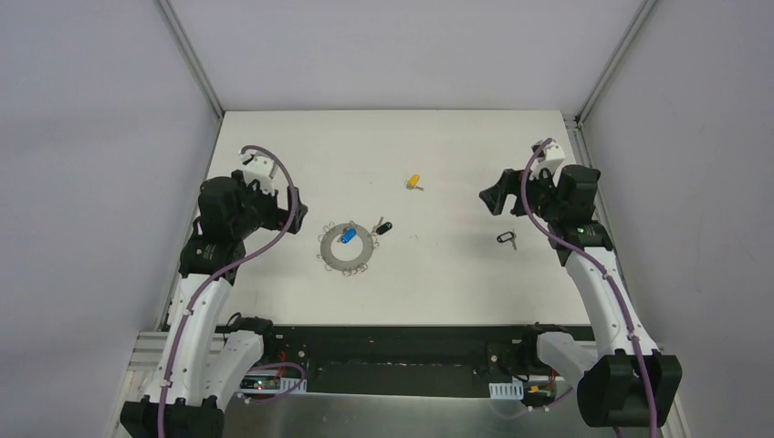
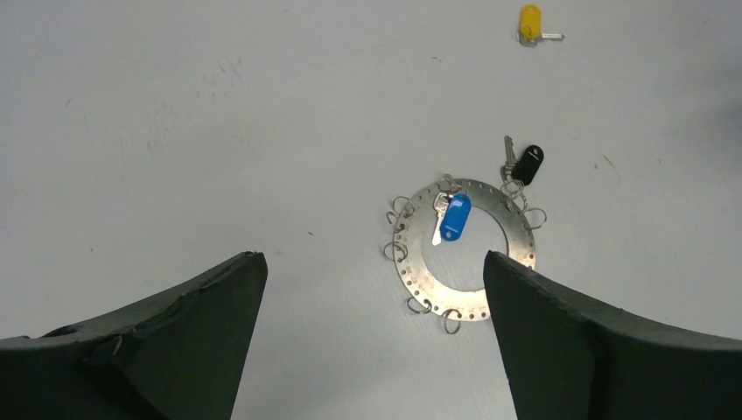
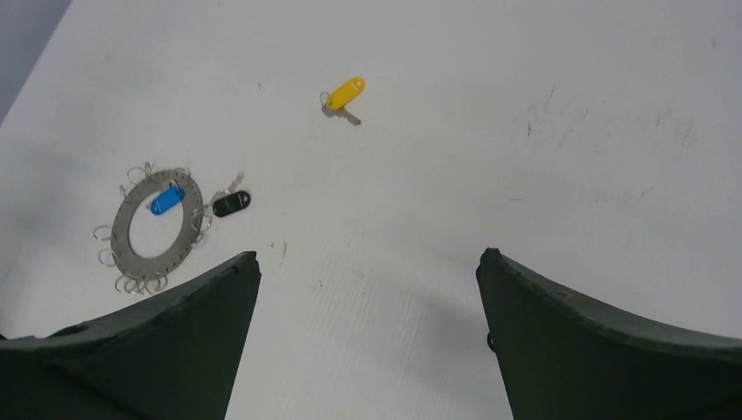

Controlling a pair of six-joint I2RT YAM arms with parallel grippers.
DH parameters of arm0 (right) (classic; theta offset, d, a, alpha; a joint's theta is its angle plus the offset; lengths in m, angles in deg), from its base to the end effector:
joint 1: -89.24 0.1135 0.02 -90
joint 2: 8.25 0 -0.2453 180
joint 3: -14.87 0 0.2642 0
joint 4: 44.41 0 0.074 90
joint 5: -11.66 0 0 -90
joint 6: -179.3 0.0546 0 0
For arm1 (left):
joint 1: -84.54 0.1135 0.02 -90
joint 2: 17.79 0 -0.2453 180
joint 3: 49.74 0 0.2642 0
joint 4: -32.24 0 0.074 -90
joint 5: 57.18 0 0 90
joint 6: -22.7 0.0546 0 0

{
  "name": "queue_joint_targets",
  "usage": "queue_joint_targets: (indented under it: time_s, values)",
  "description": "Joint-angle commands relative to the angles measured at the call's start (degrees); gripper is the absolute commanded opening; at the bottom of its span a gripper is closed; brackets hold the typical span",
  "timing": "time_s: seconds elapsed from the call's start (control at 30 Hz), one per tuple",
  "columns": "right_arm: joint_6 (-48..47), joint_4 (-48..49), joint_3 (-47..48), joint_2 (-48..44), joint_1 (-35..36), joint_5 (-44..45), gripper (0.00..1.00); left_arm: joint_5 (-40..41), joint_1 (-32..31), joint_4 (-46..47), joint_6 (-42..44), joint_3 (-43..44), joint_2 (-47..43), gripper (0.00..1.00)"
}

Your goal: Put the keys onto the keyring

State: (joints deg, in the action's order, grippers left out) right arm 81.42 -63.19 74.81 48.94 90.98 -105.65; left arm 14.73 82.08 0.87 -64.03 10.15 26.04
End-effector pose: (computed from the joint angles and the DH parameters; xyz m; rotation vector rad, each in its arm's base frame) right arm 0.2678 0.0332 0.2985 -0.4802 1.7700 0.3649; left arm 0.2174 -0.0263 0.3232 0.3118 1.8068 -0.2799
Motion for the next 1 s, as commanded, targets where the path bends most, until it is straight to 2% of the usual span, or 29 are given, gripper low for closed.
queue_joint_targets:
  time_s: [0.0, 0.1, 0.2, 0.37, 0.47, 0.63, 0.8, 0.87, 0.97]
  values:
    - [-8.3, -5.7, 2.9, 2.7, 4.5, 2.3, 0.98, -4.0, -3.3, -8.5, 10.6, 4.7, 3.4, 0.99]
    - [-12.8, -7.9, 3.8, 4.6, 9.3, 7.5, 0.98, -0.5, -9.0, -9.9, 15.6, 5.2, 5.8, 0.99]
    - [-12.6, -7.0, 3.6, 6.9, 10.2, 8.4, 0.98, 1.3, -13.6, -10.6, 18.0, 6.8, 10.7, 1.0]
    - [-13.0, -7.1, 2.5, 11.3, 11.6, 6.5, 0.98, 3.5, -18.6, -11.0, 18.4, 11.9, 23.7, 0.93]
    - [-12.9, -6.7, 1.0, 11.8, 11.9, 9.0, 0.98, 4.4, -20.3, -13.1, 16.8, 15.4, 30.7, 0.89]
    - [-14.3, -7.2, 0.0, 11.0, 11.8, 14.9, 0.99, 8.9, -20.5, -17.1, 11.5, 20.2, 40.6, 0.84]
    - [-14.4, -6.9, -1.5, 11.6, 11.8, 12.5, 0.99, 14.2, -20.4, -23.1, 7.2, 23.0, 47.4, 0.76]
    - [-14.7, -6.9, -1.5, 12.5, 11.8, 12.2, 0.99, 14.0, -19.3, -24.5, 6.1, 23.3, 49.2, 0.7]
    - [-15.1, -7.0, -1.3, 14.0, 11.8, 12.6, 0.99, 11.0, -16.9, -26.7, 3.2, 25.6, 53.0, 0.65]
